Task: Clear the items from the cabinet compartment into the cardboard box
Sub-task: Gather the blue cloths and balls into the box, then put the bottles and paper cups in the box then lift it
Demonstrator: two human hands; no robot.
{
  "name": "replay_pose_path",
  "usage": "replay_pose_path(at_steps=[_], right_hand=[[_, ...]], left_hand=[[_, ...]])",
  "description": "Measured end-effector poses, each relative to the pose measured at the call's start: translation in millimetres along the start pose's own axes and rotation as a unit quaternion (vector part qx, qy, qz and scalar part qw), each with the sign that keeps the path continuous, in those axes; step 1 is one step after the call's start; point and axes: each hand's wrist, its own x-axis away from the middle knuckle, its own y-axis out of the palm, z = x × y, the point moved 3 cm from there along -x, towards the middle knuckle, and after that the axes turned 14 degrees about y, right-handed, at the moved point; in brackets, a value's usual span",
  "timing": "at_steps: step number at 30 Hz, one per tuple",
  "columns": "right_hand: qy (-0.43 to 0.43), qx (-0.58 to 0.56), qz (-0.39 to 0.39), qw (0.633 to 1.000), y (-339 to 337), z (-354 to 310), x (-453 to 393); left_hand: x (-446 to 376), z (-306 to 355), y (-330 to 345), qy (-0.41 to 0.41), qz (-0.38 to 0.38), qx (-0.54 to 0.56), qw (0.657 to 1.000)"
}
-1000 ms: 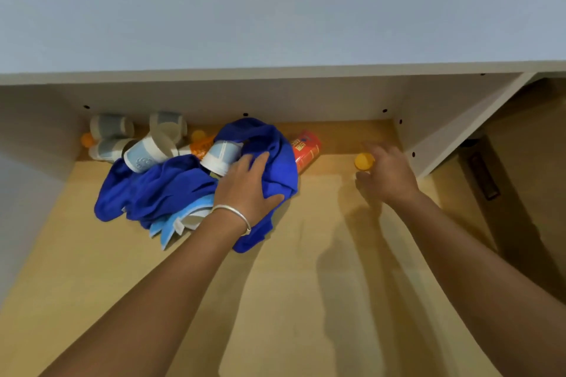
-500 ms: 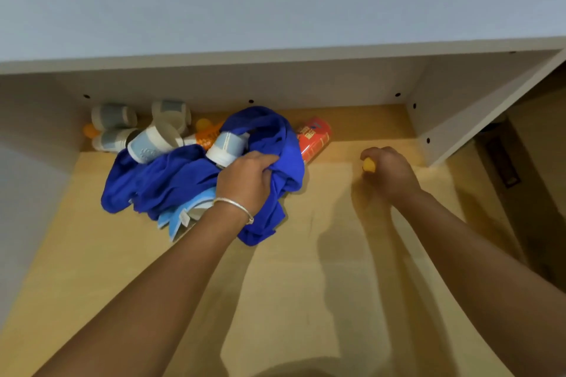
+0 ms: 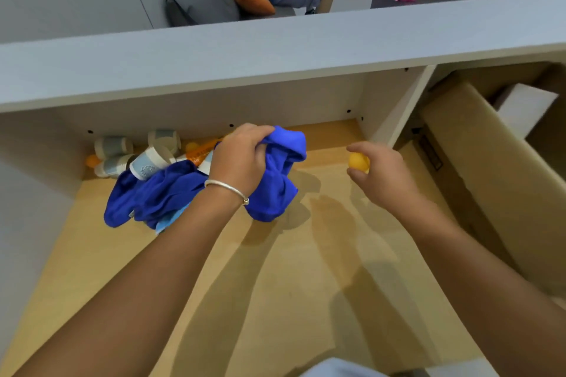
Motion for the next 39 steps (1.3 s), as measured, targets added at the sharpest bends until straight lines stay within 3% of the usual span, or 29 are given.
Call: replay_pose_path(at_steps=[9, 17, 26, 28, 32, 35, 39], right_hand=[[0.023, -0.058, 0.119, 0.991, -110, 21, 22], [0.103, -0.093, 0.209, 0.968, -199, 100, 35], [0.204, -0.061, 0.234, 0.949, -236, 194, 41], [0.223, -0.05, 0.219, 0.949, -235, 211, 40], [0.245, -0.026, 0.194, 0.95, -230, 234, 39], [0.248, -0.021, 0.2, 0.948, -227, 239, 43], [0.219, -0.031, 0.216, 0.951, -218, 217, 49]], left_hand=[[-77, 87, -15, 0.117, 0.054, 0.064, 0.99], [-149, 184, 16, 0.193, 0.098, 0.176, 0.96], [-241, 306, 72, 0.233, 0.181, 0.295, 0.909], [-248, 326, 95, 0.23, 0.157, 0.318, 0.907], [-233, 336, 148, 0.191, 0.022, 0.332, 0.924], [-199, 310, 170, 0.137, -0.045, 0.307, 0.941], [-141, 240, 172, 0.094, -0.077, 0.253, 0.96]])
